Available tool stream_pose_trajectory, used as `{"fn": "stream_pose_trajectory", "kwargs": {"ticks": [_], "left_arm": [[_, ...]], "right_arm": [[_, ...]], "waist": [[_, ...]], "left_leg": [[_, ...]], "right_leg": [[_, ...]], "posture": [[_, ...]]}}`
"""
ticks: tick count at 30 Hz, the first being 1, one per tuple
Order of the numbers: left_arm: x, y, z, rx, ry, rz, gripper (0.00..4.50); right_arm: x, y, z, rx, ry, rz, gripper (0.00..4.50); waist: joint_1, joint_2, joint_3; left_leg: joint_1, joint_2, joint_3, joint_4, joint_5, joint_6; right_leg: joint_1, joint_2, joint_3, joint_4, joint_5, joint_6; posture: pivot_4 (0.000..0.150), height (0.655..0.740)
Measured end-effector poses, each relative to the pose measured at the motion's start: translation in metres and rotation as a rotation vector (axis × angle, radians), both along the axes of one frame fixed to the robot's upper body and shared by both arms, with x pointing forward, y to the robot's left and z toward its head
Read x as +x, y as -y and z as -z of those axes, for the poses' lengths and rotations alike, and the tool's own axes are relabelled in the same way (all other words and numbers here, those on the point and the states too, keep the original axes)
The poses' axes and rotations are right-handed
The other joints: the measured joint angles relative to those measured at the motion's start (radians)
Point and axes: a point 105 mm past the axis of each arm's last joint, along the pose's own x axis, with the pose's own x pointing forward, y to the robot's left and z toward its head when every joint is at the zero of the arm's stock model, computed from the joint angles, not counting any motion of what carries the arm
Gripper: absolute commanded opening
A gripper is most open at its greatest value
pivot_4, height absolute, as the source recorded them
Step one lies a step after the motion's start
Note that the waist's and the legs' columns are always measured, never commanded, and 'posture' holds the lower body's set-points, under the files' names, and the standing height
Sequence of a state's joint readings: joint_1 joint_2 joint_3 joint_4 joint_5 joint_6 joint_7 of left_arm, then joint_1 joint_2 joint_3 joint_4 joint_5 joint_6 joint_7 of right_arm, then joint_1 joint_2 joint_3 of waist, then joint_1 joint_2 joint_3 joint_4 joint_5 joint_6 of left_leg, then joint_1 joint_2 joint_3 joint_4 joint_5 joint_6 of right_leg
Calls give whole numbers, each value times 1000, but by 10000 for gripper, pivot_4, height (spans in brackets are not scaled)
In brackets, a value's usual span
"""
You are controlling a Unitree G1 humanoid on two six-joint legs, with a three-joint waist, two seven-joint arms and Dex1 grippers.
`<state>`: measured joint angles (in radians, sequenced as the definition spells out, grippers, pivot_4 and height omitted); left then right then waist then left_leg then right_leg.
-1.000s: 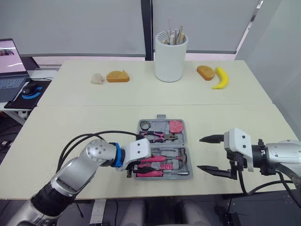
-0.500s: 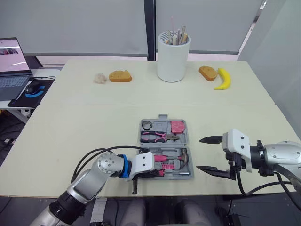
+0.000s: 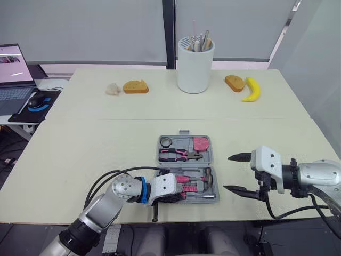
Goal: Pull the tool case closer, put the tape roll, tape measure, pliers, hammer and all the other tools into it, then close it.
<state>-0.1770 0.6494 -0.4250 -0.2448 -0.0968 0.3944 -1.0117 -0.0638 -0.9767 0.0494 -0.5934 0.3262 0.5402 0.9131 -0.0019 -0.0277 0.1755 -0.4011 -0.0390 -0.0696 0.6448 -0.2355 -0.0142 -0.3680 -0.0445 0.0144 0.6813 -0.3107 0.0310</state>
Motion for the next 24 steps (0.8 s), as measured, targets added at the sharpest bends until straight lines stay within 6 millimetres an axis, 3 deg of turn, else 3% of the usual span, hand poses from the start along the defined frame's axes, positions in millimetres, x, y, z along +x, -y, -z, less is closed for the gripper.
{"fn": "stream_pose_trajectory", "kwargs": {"ticks": [1,4,7,9,15,19,21,24], "left_arm": [[5,-4,-5,2,14,-23,446],[21,-21,-18,76,94,-65,0],[45,-50,-42,177,205,-139,0],[57,-67,-52,218,253,-198,0],[67,-95,-34,299,210,-289,0],[70,-89,-19,270,174,-324,0],[68,-85,-4,288,153,-307,0],[77,-79,-2,281,170,-317,0]], "right_arm": [[7,7,7,-52,17,26,45000],[36,22,22,-191,96,71,38706],[60,24,33,-267,138,87,28213],[64,21,44,-282,121,80,22764],[70,3,61,-276,81,44,8550],[77,2,65,-292,66,44,134],[78,-3,67,-285,59,34,134],[78,-6,74,-290,34,25,134]], "waist": [[0,0,0],[-6,0,0],[-12,0,1],[-14,1,0],[-15,1,1],[-13,1,1],[-14,1,1],[-9,1,1]], "left_leg": [[0,0,0,0,0,0],[1,0,1,0,0,0],[0,2,0,-1,0,0],[0,1,0,-1,0,0],[-3,1,1,0,0,0],[-2,1,0,0,0,0],[-2,1,0,0,0,0],[-2,1,0,0,0,0]], "right_leg": [[0,0,0,0,0,0],[-1,1,1,1,0,0],[-1,3,1,1,0,0],[-2,3,1,0,0,-1],[-4,3,2,1,0,-1],[-3,3,1,1,0,-1],[-4,3,1,1,0,-1],[-4,3,1,2,0,-1]], "posture": [[1500,7400],[1500,7400],[1500,7400],[1500,7400],[1500,7400],[1500,7400],[1500,7400],[1500,7400]]}}
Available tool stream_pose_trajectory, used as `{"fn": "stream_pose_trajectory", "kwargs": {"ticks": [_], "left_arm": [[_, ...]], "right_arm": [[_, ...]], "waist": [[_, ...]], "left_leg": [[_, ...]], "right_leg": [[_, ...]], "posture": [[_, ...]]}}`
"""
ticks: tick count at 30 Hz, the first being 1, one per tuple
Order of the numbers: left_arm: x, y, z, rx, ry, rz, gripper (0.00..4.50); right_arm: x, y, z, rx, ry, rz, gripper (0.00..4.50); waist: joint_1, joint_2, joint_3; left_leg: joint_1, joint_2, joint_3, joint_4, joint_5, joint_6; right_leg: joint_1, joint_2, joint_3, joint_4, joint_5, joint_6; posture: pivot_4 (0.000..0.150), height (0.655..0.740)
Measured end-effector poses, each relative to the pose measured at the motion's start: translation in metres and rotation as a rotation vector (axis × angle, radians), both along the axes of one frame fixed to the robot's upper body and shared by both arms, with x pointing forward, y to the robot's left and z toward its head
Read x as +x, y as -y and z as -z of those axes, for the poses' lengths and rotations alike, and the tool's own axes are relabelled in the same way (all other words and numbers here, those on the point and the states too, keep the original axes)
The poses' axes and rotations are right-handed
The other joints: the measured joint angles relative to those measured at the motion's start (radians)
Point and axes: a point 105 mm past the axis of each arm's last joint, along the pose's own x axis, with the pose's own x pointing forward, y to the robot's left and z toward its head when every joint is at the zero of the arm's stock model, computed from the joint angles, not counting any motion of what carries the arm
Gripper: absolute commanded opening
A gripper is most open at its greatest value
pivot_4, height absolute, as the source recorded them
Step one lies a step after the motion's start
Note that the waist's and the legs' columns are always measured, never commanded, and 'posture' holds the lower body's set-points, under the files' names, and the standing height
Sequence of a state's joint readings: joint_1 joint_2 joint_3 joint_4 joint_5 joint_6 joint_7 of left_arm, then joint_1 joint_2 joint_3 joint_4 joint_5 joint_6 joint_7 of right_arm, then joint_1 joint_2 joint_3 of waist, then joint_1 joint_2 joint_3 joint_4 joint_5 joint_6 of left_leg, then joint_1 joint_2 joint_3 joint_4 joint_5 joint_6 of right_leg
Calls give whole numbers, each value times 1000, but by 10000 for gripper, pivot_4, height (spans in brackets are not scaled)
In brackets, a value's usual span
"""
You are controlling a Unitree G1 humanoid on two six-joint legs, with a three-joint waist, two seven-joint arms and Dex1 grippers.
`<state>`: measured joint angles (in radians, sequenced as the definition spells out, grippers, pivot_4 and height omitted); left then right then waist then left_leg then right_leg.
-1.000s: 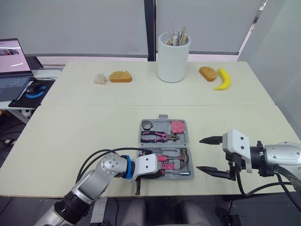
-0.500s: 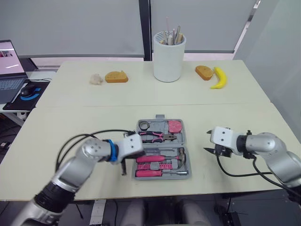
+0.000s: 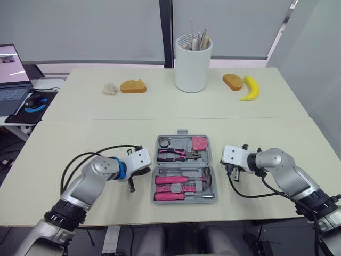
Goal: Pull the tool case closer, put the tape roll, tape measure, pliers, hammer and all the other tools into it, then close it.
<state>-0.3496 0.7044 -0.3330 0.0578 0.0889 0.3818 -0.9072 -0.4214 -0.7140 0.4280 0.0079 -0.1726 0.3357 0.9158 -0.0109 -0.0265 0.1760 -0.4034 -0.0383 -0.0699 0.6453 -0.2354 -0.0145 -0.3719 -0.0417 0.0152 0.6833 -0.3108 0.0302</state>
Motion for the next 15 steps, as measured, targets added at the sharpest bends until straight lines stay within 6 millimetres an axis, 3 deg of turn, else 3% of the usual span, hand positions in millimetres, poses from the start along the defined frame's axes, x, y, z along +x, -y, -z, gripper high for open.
{"fn": "stream_pose_trajectory", "kwargs": {"ticks": [6,15], "left_arm": [[8,16,1,-17,17,22,0],[1,25,4,-42,-31,17,0]], "right_arm": [[3,-21,3,20,-10,-50,134],[1,-25,9,4,-11,-60,134]], "waist": [[1,0,0],[3,1,-1]], "left_leg": [[1,-1,0,0,0,0],[2,-1,0,0,0,0]], "right_leg": [[1,0,0,1,0,0],[1,0,1,1,0,0]], "posture": [[1500,7400],[1500,7400]]}}
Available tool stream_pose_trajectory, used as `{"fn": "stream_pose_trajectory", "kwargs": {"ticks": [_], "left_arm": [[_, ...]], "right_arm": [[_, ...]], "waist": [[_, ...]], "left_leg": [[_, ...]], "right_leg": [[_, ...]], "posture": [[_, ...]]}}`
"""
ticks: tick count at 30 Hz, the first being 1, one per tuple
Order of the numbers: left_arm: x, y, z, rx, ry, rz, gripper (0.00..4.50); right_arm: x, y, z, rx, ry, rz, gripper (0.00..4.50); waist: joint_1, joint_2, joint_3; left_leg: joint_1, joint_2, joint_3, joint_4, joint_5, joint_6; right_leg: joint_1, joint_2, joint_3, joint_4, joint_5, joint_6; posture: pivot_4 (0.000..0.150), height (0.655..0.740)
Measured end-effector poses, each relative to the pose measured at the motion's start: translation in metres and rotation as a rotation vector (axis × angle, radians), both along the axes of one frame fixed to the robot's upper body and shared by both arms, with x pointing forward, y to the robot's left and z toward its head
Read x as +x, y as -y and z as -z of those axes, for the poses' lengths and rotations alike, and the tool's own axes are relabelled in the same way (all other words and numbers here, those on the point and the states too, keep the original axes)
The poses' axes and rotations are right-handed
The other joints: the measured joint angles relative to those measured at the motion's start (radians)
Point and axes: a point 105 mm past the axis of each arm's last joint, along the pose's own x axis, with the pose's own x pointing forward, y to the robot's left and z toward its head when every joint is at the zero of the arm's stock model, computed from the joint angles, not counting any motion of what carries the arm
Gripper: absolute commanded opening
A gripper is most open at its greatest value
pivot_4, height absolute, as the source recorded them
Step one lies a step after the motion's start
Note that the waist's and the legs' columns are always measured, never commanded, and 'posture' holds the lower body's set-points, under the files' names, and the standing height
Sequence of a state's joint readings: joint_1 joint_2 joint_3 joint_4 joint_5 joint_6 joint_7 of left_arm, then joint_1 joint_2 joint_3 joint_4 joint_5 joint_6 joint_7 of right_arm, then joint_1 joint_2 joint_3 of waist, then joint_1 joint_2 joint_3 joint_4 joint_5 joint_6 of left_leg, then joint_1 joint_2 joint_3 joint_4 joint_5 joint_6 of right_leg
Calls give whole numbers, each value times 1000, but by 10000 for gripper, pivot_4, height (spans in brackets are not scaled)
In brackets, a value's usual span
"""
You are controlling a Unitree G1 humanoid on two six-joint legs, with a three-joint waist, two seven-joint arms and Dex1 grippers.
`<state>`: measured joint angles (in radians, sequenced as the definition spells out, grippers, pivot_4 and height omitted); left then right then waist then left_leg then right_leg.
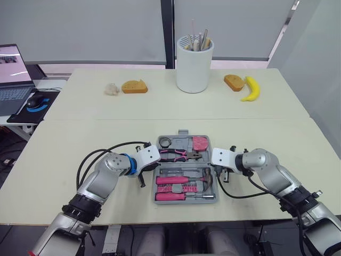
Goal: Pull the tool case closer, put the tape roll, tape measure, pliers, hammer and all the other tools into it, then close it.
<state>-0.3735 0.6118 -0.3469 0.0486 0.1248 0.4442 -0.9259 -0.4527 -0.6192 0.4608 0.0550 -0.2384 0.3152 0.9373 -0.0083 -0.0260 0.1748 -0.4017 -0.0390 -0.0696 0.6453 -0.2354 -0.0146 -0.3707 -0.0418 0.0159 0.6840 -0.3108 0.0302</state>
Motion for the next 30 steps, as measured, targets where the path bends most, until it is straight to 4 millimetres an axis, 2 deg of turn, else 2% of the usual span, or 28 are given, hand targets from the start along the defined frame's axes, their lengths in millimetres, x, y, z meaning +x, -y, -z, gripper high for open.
{"fn": "stream_pose_trajectory", "kwargs": {"ticks": [4,20,30], "left_arm": [[-7,6,2,-14,-8,14,0],[-16,12,6,-47,-43,55,0],[-29,16,12,-59,-61,68,0]], "right_arm": [[-9,3,2,-5,-6,6,134],[-26,9,5,-5,-42,28,134],[-37,12,9,-9,-71,51,134]], "waist": [[5,1,-1],[7,1,-1],[7,7,-8]], "left_leg": [[0,-1,0,0,0,0],[1,-2,0,0,0,0],[1,-2,0,0,0,0]], "right_leg": [[1,-1,0,-2,0,0],[2,-3,0,-2,0,0],[3,-3,0,-2,0,0]], "posture": [[1500,7400],[1500,7400],[1500,7400]]}}
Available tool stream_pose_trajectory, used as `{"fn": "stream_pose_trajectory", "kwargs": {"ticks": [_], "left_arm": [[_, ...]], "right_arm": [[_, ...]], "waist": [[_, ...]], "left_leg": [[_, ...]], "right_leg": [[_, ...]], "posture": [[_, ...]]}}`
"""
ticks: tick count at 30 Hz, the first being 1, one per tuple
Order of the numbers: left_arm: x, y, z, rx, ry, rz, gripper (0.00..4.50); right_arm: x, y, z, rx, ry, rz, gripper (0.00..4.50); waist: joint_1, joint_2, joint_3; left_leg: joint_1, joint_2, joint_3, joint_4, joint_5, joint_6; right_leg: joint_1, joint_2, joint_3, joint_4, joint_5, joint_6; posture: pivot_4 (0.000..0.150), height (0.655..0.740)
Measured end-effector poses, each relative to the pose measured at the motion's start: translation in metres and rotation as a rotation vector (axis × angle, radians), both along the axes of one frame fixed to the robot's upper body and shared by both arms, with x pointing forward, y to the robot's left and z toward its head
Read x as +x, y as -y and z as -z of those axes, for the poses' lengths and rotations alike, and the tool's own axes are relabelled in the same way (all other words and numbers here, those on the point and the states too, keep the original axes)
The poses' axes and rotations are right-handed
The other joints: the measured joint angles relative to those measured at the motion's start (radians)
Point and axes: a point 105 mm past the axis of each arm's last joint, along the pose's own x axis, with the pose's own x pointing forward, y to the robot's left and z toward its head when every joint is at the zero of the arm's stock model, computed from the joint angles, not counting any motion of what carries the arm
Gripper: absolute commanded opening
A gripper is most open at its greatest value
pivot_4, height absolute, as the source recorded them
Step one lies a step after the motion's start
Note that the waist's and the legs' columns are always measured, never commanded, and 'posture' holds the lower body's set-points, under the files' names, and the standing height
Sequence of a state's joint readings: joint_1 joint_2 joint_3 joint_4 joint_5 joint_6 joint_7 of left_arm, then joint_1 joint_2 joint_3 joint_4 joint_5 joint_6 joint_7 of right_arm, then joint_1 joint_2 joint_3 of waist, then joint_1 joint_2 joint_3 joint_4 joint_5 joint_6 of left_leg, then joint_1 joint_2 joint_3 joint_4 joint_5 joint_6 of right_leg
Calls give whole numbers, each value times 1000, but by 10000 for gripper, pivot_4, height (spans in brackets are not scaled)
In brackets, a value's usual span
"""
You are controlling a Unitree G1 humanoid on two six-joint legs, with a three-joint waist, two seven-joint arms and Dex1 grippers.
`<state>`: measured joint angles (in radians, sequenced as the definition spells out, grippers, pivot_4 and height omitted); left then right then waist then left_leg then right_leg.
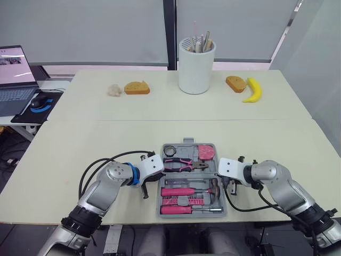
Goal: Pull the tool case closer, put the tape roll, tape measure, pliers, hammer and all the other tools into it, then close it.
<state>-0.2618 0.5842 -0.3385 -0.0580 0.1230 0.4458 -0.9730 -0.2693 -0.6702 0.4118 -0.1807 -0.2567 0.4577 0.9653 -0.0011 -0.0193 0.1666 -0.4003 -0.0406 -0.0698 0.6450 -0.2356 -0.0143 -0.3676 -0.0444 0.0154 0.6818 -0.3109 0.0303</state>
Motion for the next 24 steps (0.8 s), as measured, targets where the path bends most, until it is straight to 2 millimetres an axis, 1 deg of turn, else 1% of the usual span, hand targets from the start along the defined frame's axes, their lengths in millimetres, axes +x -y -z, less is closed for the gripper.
{"fn": "stream_pose_trajectory", "kwargs": {"ticks": [10,24], "left_arm": [[-5,1,3,1,-8,5,0],[-5,1,4,4,-9,8,0]], "right_arm": [[-8,1,3,1,-26,21,134],[-8,2,7,0,-37,34,134]], "waist": [[-1,1,-6],[-1,2,-8]], "left_leg": [[0,0,0,0,0,0],[1,0,0,0,0,0]], "right_leg": [[1,0,0,0,0,0],[1,0,0,0,0,0]], "posture": [[1500,7400],[1500,7400]]}}
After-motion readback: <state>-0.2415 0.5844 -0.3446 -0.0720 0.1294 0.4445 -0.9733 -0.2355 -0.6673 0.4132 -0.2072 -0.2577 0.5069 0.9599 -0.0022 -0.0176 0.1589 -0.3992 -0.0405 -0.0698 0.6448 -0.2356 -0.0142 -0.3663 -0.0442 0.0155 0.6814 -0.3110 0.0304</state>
